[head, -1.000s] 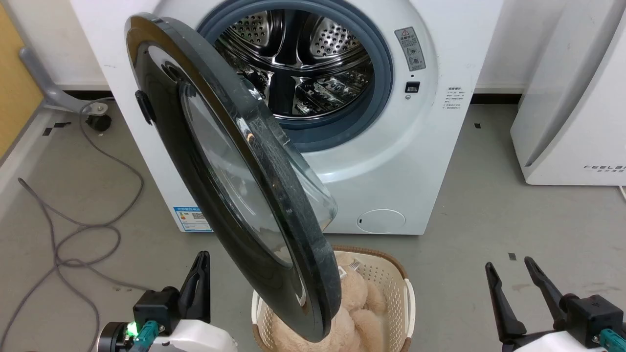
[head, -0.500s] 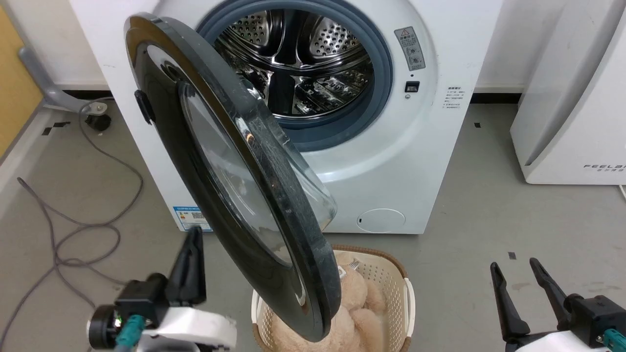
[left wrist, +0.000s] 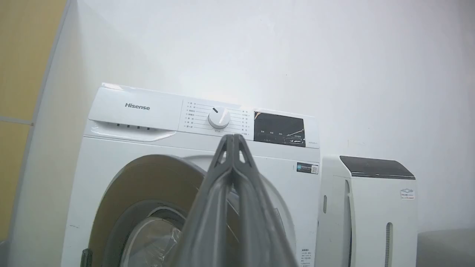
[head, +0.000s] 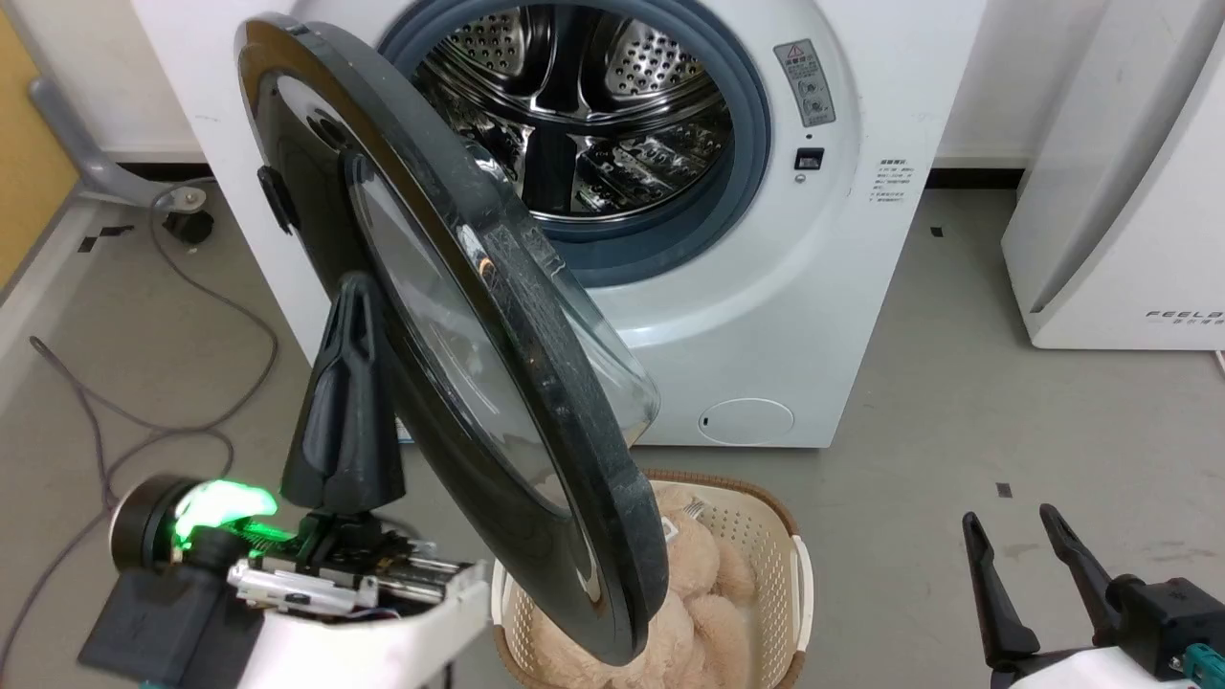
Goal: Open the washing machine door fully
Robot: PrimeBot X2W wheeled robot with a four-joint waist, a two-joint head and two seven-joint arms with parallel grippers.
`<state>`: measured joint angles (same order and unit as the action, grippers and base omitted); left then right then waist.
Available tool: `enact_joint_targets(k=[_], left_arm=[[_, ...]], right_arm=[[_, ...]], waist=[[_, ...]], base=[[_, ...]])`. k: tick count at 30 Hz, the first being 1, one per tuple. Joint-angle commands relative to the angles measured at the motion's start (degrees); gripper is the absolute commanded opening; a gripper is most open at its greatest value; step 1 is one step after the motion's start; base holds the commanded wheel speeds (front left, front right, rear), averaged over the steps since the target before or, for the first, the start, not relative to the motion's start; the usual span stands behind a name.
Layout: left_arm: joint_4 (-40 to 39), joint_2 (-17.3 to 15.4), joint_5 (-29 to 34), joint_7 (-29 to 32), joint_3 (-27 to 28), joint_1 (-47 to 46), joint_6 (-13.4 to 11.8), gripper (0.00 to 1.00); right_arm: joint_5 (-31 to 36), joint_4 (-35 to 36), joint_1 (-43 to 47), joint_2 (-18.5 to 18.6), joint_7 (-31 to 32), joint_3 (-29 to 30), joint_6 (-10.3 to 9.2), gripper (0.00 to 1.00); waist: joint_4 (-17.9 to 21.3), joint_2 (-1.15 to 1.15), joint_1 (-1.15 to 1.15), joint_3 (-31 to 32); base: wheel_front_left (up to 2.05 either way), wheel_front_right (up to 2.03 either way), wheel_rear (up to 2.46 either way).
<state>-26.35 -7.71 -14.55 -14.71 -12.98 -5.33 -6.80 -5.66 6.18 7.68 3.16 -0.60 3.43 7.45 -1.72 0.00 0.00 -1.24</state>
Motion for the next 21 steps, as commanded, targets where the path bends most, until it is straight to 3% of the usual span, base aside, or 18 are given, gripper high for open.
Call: enact_joint_targets(k=[1,8,17,21], left_arm=[[-1.34,0.51,0.17,-0.24,-0.7,-1.11,0.75,0.0],[-3.65,2.51,-0.93,-0.19,-9.35,-2.94,5.73,0.0],[3.84,3.37,-1.44,6.59,-24.98,0.42,9.82,0.0],[11.05,2.97,-3.41,13.38,-31.37,2.55,11.35,0.0]], right_arm=[[-0.46,0.24,-0.25,-0.28,-0.29,0.01,0.03,1.0],[-0.35,0.06,-1.07,-0.28,-0.23,-1.0,0.03,1.0],[-0.42,-0.65,-1.46,-0.28,-0.56,-0.94,0.03,1.0],[-0.63,-1.5,-1.72,-0.28,-0.85,-1.13,0.03,1.0]], waist=[[-0.11,0.0,0.0,-0.26],[-0.12,0.0,0.0,-1.03],[-0.21,0.0,0.0,-1.72],[-0.21,0.0,0.0,-1.64]], base=[[0.0,0.0,0.0],[0.0,0.0,0.0],[0.0,0.0,0.0],[0.0,0.0,0.0]])
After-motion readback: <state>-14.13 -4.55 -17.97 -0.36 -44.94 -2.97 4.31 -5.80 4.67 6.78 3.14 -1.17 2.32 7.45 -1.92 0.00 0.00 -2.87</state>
